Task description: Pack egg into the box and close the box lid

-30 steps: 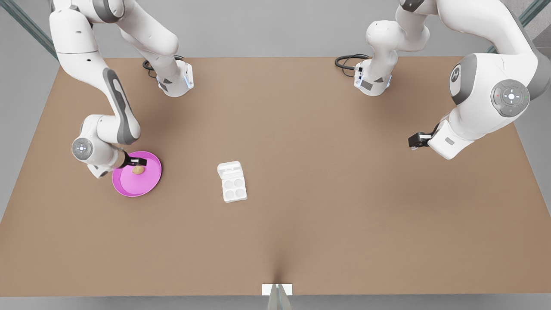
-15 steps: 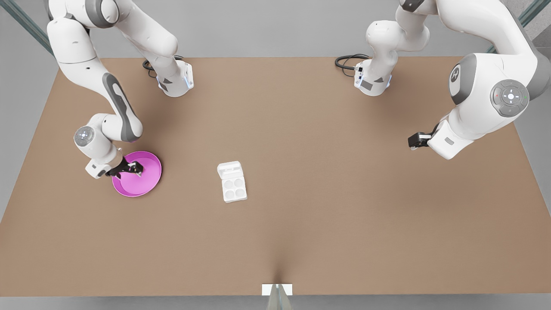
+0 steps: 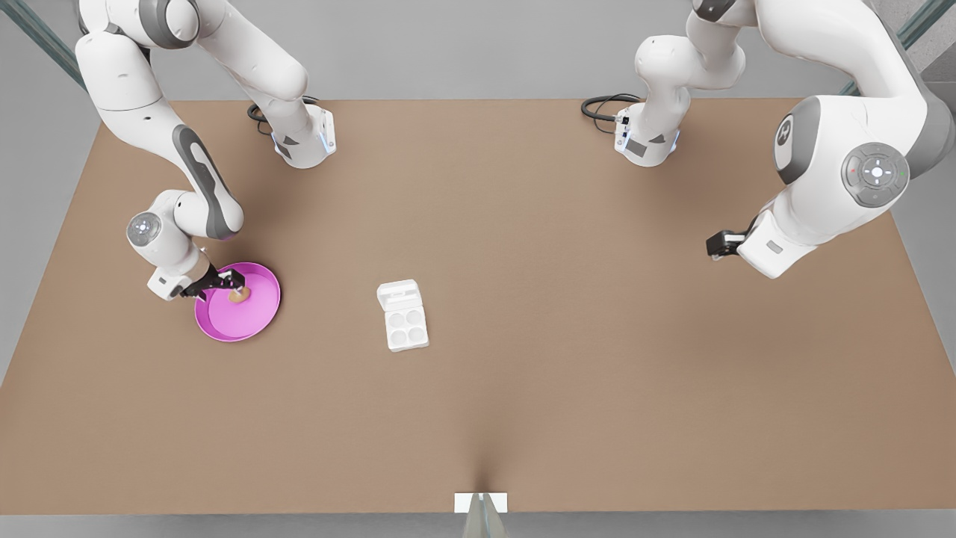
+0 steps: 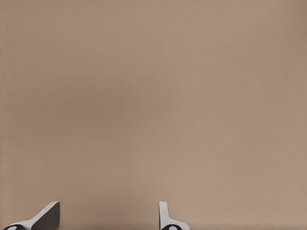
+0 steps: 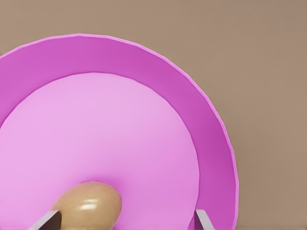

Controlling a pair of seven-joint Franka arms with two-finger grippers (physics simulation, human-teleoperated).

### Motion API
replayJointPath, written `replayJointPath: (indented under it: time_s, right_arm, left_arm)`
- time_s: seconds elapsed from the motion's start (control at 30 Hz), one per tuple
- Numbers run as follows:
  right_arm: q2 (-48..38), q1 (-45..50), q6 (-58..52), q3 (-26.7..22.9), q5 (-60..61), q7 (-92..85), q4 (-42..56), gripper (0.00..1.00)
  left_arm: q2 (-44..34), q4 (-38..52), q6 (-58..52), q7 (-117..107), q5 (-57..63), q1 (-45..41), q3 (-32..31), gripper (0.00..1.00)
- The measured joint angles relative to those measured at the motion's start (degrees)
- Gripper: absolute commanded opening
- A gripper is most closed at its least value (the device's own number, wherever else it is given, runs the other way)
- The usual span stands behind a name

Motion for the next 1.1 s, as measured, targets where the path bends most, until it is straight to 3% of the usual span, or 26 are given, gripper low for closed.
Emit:
replayJointPath:
  time_s: [0.3, 1.1]
  right_arm:
    - [-2.79, 0.10, -0.58, 2.79, -0.11, -1.51, -0.52, 1.00]
    - [2.16, 0.06, -1.29, 2.86, 0.03, -1.40, -0.82, 1.00]
  left_arm:
    - [0.00, 0.00, -0.47, -0.03, 0.18, -0.06, -0.06, 1.00]
    - [0.09, -0.09, -0.77, -0.05, 0.20, -0.06, 0.01, 1.00]
